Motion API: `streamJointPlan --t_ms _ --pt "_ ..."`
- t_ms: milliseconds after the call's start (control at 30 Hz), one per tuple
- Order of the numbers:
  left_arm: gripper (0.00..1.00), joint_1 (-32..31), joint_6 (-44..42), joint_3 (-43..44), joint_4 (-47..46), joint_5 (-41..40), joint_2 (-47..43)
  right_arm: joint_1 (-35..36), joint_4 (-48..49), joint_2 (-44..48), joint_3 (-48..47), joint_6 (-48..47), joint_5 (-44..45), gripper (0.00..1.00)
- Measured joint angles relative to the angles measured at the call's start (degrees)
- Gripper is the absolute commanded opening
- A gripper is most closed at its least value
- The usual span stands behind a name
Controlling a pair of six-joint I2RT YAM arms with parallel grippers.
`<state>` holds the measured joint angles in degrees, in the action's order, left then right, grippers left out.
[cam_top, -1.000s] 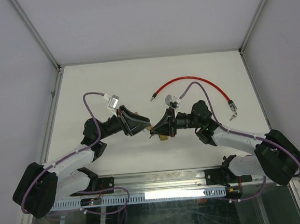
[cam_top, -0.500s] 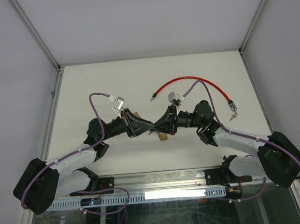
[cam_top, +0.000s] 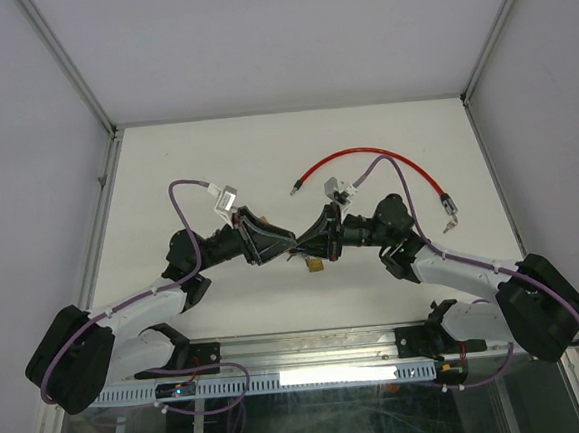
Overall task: Unlock with the key
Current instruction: Pick up the key from the center of the board.
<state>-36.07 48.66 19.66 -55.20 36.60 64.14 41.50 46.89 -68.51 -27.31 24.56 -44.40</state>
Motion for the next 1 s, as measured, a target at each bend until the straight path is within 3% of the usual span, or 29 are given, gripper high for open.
streamJointPlan --t_ms 200,367,500,600,700,833,1000 --pt "0.26 0.0 0.48 0.0 -1.29 -0.63 0.0 0.0 -0.02 -0.11 0.0 0.0 0.0 0.0" --pt "0.0 0.02 0.74 0.0 -1.77 -1.03 0.59 0.0 0.02 -0.11 0.0 0.02 -0.24 0.0" --pt "0.0 0.0 0.81 0.0 -2.05 -1.51 1.49 -0.02 -0.31 -0.15 0.0 0.0 -0.42 0.03" --pt "0.0 0.0 0.76 0.0 -2.1 -1.7 1.51 -0.02 -0.46 -0.15 0.0 0.04 -0.13 0.32" --pt "0.0 -0.04 0.33 0.0 -1.7 -2.82 1.22 0.0 -0.44 0.35 0.85 0.24 1.62 0.47" --pt "0.0 -0.37 -0.22 -0.39 -1.27 -4.85 -0.52 -0.02 -0.42 3.63 4.02 0.66 5.2 0.5" --pt "0.0 -0.39 -0.22 -0.59 -1.38 -5.81 -1.2 0.0 3.85 5.95 6.78 2.69 8.33 0.46"
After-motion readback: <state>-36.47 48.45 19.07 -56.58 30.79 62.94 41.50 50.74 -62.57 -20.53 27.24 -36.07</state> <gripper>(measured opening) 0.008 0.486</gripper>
